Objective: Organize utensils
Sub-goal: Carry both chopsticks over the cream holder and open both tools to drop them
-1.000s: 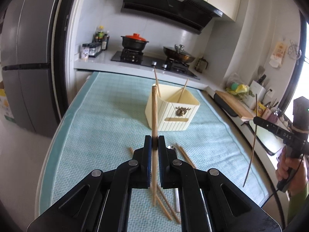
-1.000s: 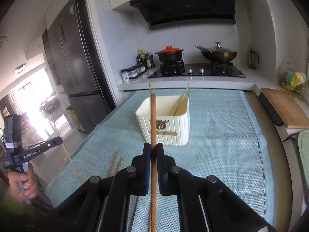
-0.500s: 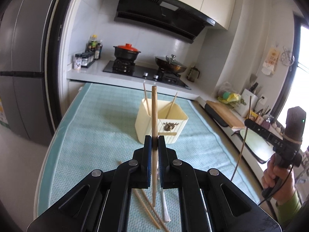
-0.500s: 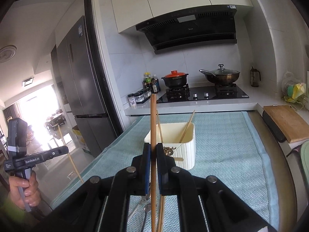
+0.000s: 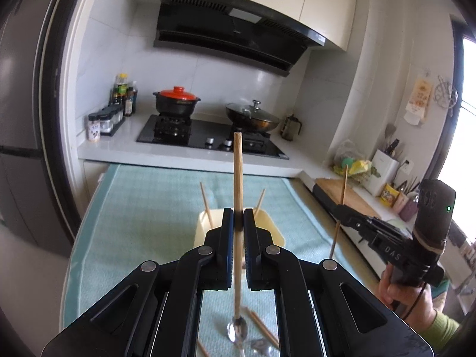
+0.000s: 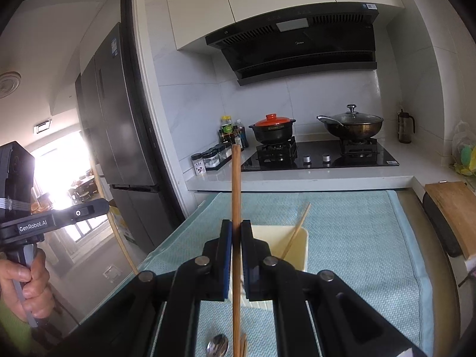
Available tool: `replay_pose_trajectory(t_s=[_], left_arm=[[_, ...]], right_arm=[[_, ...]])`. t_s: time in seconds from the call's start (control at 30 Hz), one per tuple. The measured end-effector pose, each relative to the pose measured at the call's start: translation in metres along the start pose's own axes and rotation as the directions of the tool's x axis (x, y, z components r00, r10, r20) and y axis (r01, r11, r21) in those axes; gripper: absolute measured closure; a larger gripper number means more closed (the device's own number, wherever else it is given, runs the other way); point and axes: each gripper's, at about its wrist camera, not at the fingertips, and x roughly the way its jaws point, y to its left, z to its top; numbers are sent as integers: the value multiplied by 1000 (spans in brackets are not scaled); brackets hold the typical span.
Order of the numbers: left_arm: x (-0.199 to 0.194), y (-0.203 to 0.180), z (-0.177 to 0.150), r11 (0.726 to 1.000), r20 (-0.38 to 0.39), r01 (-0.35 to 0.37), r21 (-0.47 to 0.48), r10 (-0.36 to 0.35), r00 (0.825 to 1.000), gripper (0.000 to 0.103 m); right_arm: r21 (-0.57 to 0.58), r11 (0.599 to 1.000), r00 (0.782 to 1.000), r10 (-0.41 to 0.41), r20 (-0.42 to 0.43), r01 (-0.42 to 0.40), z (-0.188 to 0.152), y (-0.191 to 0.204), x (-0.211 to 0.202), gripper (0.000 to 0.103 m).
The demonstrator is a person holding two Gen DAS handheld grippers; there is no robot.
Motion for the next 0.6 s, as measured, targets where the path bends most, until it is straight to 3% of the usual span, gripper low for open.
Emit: replay_pose_trajectory(t_s=[0.2, 0.37, 0.47, 0.6], left_arm=[[53, -10, 47, 998, 46, -32, 46, 30, 998, 99], [99, -12, 50, 995, 54, -65, 73, 61, 997, 99], [127, -8, 40, 995, 21, -77, 69, 76, 997, 99], [158, -1, 20, 993, -35, -94, 66, 96, 995, 99]], right_arm=[[22, 1000, 996, -13, 88, 11, 47, -21, 51, 97], [16, 1000, 985, -22, 170, 20, 61, -36, 93, 97], [26, 1000, 990, -20, 141, 17, 50, -45, 125, 97], [62, 998, 1000, -5, 25, 3, 26, -55, 167, 97]])
